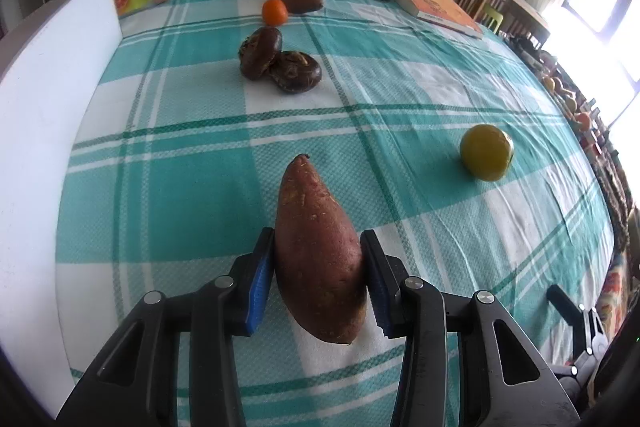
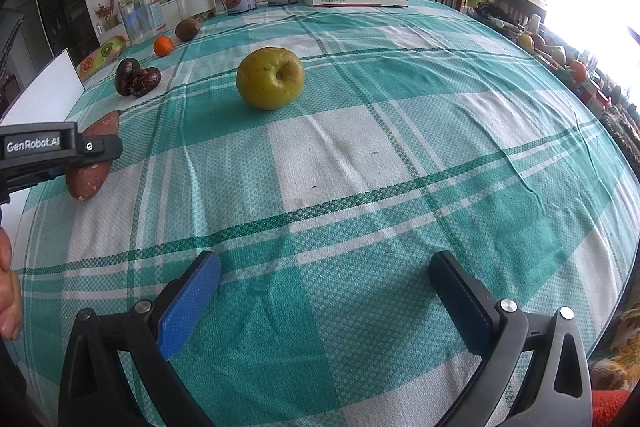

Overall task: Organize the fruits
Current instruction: 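Close the left tool around the red sweet potato, then lift the sweet potato with the left tool and hold it above the cloth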

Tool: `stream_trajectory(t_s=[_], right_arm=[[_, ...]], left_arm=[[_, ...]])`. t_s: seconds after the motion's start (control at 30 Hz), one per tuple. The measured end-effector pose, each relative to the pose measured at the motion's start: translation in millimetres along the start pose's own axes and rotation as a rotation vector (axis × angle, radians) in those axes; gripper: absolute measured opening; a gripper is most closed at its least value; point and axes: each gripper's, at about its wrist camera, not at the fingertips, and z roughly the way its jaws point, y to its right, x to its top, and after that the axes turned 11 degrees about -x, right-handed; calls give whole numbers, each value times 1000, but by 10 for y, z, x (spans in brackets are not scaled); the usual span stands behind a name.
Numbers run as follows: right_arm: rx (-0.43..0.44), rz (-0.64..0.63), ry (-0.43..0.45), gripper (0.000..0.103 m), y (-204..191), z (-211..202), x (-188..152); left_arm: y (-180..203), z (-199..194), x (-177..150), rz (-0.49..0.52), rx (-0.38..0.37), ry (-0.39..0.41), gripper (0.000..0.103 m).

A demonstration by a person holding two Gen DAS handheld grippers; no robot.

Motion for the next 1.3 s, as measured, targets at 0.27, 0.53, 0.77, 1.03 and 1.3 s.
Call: stream_trajectory(t_s=[0.27,0.53,0.77,1.03,1.3], right_arm=[[1,-1,0,103,0,0,-2],[-1,-2,1,103,-6,-4,-5],[0,-3,1,103,-10,-5,-3],[-1,-3,1,103,-10,-6,-4],[-1,-3,1,103,-10,-6,-4]], left_arm=[[-197,-233,-420,63,83,52,61],[-230,-109,-411,118,143,115,79],[-231,-94,-404,117,160,109,86],[-255,-84,-400,99,180,108,92],[-262,-77,-399,93,190,107,95]])
